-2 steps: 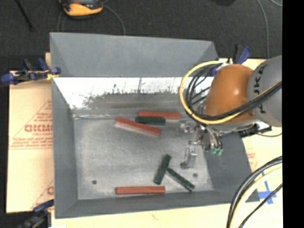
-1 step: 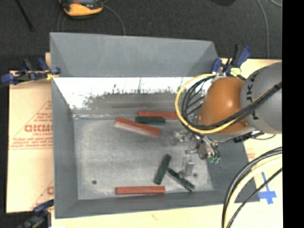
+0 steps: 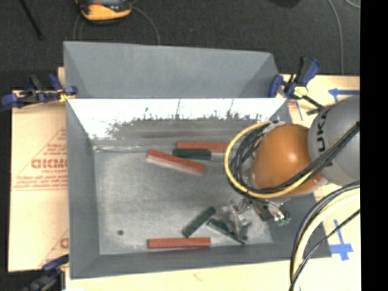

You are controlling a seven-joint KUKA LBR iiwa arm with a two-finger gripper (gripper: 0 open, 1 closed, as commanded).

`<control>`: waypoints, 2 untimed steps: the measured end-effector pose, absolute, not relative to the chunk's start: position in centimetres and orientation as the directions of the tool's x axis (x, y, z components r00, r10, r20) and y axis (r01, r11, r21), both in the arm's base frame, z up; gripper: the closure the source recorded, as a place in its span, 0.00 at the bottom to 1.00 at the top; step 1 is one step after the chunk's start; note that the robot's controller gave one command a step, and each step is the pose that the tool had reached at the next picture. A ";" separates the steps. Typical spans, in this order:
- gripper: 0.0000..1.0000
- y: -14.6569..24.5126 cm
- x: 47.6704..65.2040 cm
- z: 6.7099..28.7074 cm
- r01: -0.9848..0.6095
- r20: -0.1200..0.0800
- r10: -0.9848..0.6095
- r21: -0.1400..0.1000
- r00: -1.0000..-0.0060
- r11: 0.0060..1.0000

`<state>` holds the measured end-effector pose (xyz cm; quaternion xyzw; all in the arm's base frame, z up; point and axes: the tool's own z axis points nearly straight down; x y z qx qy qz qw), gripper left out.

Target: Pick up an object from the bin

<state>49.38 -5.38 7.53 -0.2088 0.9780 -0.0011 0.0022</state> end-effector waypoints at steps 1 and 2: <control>0.00 -5.3 49.3 7.4 -0.410 -0.003 -0.410 -0.002 -0.912 0.912; 1.00 -5.4 49.4 7.5 -0.412 -0.004 -0.412 -0.004 -0.911 0.911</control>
Offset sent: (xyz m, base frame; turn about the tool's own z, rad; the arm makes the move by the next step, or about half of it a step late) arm 0.0000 0.0000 0.0000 0.0000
